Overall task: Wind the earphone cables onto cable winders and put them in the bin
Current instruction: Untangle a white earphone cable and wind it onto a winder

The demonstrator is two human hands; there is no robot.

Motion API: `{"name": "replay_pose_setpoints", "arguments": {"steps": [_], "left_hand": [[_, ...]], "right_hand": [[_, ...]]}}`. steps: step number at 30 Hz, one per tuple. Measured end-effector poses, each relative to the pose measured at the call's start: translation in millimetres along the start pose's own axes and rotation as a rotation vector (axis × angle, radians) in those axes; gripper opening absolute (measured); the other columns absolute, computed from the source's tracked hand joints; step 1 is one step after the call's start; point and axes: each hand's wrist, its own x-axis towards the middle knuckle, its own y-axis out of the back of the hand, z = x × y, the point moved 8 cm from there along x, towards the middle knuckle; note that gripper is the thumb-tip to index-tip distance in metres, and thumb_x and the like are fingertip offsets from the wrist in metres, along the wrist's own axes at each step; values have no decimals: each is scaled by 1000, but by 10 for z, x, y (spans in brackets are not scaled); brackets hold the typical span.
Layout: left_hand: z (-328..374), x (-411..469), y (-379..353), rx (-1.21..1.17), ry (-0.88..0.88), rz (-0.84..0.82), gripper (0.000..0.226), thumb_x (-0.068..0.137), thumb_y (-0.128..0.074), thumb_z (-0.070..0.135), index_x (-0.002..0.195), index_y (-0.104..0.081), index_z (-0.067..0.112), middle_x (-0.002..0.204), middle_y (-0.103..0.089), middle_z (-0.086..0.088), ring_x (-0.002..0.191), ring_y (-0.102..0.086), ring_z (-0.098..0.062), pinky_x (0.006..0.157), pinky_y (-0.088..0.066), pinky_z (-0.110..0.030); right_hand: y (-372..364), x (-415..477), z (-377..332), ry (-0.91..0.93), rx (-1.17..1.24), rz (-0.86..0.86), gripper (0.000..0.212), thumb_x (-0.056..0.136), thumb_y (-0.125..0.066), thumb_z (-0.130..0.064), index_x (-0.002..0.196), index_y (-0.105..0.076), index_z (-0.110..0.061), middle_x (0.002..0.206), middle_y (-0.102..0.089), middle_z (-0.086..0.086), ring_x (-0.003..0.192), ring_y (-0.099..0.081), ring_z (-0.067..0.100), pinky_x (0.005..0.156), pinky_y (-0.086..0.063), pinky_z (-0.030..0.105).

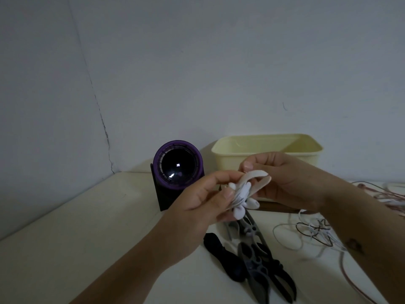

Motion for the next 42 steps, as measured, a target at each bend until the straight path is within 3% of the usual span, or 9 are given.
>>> {"name": "replay_pose_setpoints", "arguments": {"steps": [3,7,13,20,24,28,36,39,42], "left_hand": [[61,10,86,60,-43,69,25,85,-65,28,110,-66,26,100,-72,6,94,-68,-12,80,-54,-25],[69,35,215,61,-55,162,43,67,-77,21,107,-60,19,88,-73,6,81,-69,-7,68,-54,-18],[70,31,340,114,-95,278,41,49,-85,57,79,-72,33,82,-72,4,80,-68,-13,72,-56,-30],[-125,26,229,-448,105,350,34,70,-69,26,96,-64,4,95,-73,-11,78,-68,-17,65,-59,-26],[-200,5,133,-565,218,308,43,80,-55,34,109,-64,2,109,-70,-17,92,-69,-25,72,-60,-36],[-202,10,93,-608,259,242,43,81,-49,33,107,-62,1,97,-72,-16,79,-71,-23,67,-61,-38],[-200,33,211,-372,234,265,40,78,-50,32,105,-62,5,96,-69,-16,83,-67,-23,71,-61,-39],[-185,36,237,-361,195,297,39,79,-50,31,105,-63,6,97,-73,-11,85,-71,-21,68,-60,-35],[-200,31,273,-355,177,339,40,78,-51,32,104,-64,5,97,-74,-11,87,-71,-20,70,-60,-34]], "right_hand": [[-18,-12,51,-54,-156,19,4,76,-72,-15,73,-73,-14,80,-67,13,73,-61,19,72,-54,26],[-36,-43,-18,-58,-471,123,21,74,-72,-34,82,-72,-15,75,-68,12,65,-58,14,65,-47,19],[-82,-25,-249,132,-612,315,8,78,-71,-25,74,-74,-18,63,-69,1,55,-56,8,56,-44,13],[-94,-22,-250,185,-596,443,8,79,-73,-23,73,-72,-19,55,-67,-5,46,-55,4,46,-41,11],[-129,0,-173,177,-636,473,8,83,-71,-22,77,-71,-16,67,-72,5,59,-67,24,52,-52,27],[-184,-1,-150,184,-672,454,9,80,-74,-23,75,-72,-16,65,-69,4,50,-57,13,53,-52,30],[-176,44,70,-53,-279,245,17,86,-63,-24,80,-75,-13,73,-68,8,76,-65,23,87,-55,35],[-198,25,38,-46,-260,204,20,92,-57,-18,91,-77,-18,92,-71,19,92,-65,31,98,-46,54],[-170,9,-119,99,-414,360,11,86,-66,-12,86,-75,-18,85,-72,15,79,-65,31,88,-47,61]]}}
